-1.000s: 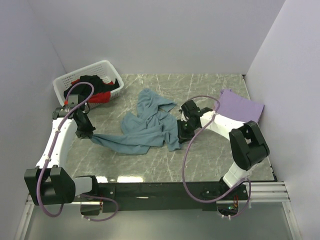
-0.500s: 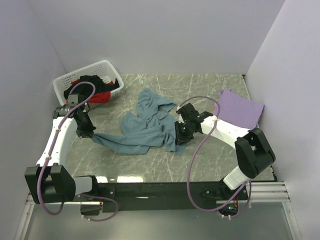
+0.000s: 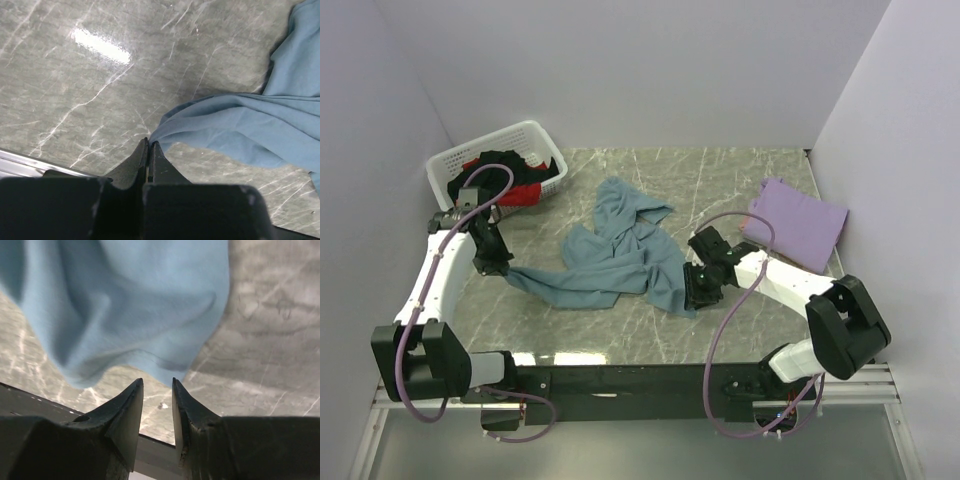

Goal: Fold and stack the t-shirts
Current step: Flatten the tshirt out

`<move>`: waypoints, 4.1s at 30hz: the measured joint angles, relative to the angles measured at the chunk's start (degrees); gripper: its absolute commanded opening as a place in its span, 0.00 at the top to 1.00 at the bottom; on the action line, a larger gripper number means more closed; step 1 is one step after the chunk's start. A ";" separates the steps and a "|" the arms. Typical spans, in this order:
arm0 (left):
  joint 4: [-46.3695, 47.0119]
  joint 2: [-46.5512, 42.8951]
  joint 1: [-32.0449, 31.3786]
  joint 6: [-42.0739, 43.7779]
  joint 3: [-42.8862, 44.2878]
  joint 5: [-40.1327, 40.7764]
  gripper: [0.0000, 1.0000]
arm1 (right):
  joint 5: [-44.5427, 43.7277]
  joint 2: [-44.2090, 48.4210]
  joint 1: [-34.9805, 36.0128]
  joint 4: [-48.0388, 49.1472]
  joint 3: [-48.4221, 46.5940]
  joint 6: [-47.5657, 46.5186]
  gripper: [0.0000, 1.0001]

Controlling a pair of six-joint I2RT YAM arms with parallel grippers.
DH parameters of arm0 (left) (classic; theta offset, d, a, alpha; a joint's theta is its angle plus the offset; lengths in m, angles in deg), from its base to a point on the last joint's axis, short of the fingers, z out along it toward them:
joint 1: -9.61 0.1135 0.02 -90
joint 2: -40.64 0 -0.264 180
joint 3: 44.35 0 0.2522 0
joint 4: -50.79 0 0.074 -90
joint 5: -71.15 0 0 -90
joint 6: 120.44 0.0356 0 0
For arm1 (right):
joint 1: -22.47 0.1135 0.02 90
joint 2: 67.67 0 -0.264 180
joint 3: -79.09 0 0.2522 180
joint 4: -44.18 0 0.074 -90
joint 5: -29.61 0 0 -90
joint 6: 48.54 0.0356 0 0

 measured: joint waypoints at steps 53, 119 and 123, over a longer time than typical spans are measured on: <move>2.58 2.29 1.01 3.67 0.02 -5.38 1.00 | -11.54 -5.60 6.03 -4.66 -2.16 13.79 1.00; 26.62 7.54 0.70 -15.37 40.94 -9.70 1.00 | -11.23 -21.18 -31.52 -1.16 -86.84 -4.48 1.00; 26.97 6.43 0.72 -15.41 43.82 -11.41 1.00 | -10.99 -18.97 -31.52 -2.21 -86.73 -4.04 1.00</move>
